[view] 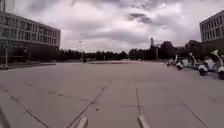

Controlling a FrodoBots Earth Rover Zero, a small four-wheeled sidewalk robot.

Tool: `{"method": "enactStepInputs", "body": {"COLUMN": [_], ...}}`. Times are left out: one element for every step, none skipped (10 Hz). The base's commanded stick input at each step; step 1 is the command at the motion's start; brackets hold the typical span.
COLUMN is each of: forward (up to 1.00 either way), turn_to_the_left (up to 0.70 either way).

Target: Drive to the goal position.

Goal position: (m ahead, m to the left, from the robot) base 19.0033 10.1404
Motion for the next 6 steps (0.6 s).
{"method": "enactStepInputs", "body": {"forward": [0.7,0.7,0.7,0.7,0.7,0.7], "turn_to_the_left": [0.01,0.01,0.01,0.01,0.01,0.01]}}
